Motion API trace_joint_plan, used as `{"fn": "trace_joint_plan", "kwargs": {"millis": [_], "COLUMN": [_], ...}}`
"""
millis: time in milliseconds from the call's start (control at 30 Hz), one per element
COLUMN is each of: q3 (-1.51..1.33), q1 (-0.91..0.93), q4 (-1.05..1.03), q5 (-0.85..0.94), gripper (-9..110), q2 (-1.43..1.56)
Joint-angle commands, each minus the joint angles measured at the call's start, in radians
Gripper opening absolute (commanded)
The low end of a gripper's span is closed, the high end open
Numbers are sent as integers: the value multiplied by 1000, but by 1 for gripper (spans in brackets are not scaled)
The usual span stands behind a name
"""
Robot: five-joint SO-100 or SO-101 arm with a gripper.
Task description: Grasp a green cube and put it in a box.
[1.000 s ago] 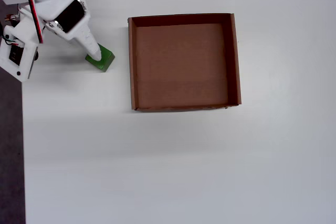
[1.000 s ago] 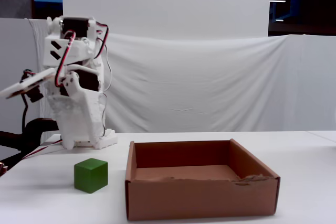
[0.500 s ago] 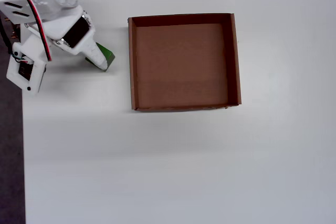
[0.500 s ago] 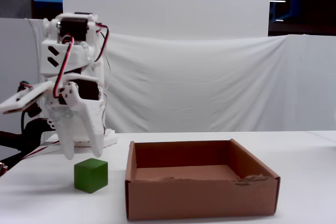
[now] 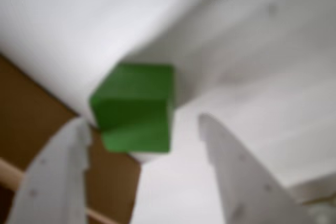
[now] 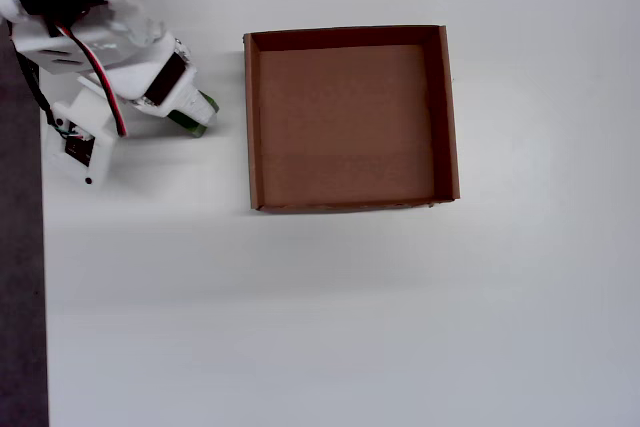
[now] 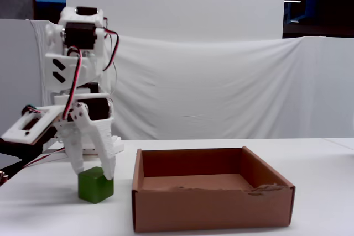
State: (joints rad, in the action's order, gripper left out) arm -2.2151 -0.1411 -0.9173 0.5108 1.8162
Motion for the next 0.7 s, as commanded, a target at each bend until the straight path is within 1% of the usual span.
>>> {"fn": "trace_joint_plan", "kwargs": {"millis": [0, 333, 667], "q3": [64, 97, 100], "q1": [-12, -23, -34], "q4": [-8, 9, -3], "q5": [-3, -3, -3], "gripper": [29, 29, 24], "q2": [-14, -72, -71]}}
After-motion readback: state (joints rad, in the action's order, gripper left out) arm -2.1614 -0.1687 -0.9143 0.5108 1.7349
